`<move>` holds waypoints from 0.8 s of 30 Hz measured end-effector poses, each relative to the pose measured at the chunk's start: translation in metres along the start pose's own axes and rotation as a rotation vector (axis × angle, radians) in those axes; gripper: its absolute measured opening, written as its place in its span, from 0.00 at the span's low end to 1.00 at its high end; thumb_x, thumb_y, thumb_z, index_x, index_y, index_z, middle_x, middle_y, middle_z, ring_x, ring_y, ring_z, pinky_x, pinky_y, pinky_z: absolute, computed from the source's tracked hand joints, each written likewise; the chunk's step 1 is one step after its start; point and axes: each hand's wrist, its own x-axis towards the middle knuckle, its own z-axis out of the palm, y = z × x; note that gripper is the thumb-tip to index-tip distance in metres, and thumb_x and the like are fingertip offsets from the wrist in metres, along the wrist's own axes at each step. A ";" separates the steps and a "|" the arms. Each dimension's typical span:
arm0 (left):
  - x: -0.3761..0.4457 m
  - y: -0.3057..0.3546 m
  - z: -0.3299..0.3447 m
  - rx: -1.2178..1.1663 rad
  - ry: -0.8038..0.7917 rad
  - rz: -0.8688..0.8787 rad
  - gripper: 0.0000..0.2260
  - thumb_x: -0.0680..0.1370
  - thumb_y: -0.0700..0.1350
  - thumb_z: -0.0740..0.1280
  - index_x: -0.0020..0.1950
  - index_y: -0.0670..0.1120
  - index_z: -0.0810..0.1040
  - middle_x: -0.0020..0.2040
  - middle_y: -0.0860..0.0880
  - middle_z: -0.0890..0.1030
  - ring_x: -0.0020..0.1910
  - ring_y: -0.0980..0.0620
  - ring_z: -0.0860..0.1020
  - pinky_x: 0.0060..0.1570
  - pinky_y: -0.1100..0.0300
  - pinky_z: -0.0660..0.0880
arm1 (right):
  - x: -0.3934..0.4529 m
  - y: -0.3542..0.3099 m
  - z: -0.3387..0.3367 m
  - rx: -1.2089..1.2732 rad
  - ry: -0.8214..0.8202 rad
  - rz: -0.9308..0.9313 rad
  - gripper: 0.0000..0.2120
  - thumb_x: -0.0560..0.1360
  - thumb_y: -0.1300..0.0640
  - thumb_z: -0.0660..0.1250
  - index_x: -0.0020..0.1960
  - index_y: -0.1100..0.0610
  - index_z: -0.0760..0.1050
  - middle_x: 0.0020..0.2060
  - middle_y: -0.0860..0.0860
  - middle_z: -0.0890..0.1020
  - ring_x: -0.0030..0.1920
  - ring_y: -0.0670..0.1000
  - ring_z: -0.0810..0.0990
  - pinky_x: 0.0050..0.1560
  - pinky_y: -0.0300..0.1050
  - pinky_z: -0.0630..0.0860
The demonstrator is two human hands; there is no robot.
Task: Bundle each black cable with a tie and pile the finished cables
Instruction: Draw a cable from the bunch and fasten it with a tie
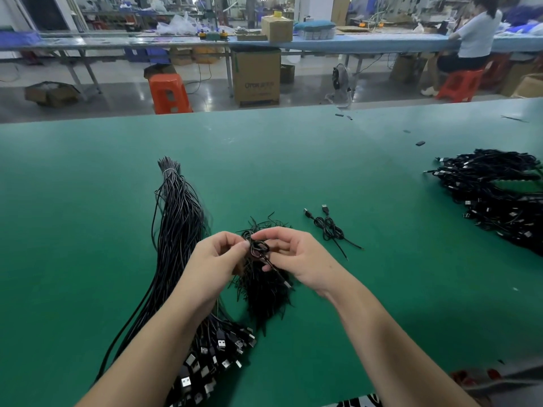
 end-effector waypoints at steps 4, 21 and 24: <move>-0.002 0.004 0.004 -0.170 -0.053 -0.092 0.11 0.79 0.37 0.67 0.38 0.44 0.80 0.29 0.47 0.74 0.27 0.52 0.71 0.38 0.53 0.68 | 0.001 -0.004 0.003 -0.012 0.059 -0.042 0.14 0.77 0.72 0.67 0.55 0.56 0.81 0.42 0.48 0.86 0.40 0.43 0.84 0.41 0.39 0.80; -0.002 -0.009 0.003 1.108 0.002 1.068 0.06 0.77 0.35 0.63 0.47 0.39 0.80 0.43 0.44 0.78 0.40 0.42 0.77 0.42 0.48 0.77 | -0.001 -0.007 0.003 0.050 0.070 0.193 0.14 0.82 0.58 0.66 0.40 0.58 0.82 0.24 0.48 0.69 0.21 0.42 0.65 0.28 0.38 0.75; -0.003 -0.010 0.003 0.943 0.015 0.973 0.05 0.78 0.38 0.65 0.48 0.39 0.81 0.43 0.46 0.79 0.42 0.44 0.78 0.44 0.52 0.76 | -0.001 -0.007 0.006 0.088 0.011 0.200 0.15 0.84 0.54 0.63 0.45 0.62 0.81 0.28 0.49 0.75 0.24 0.42 0.69 0.35 0.42 0.80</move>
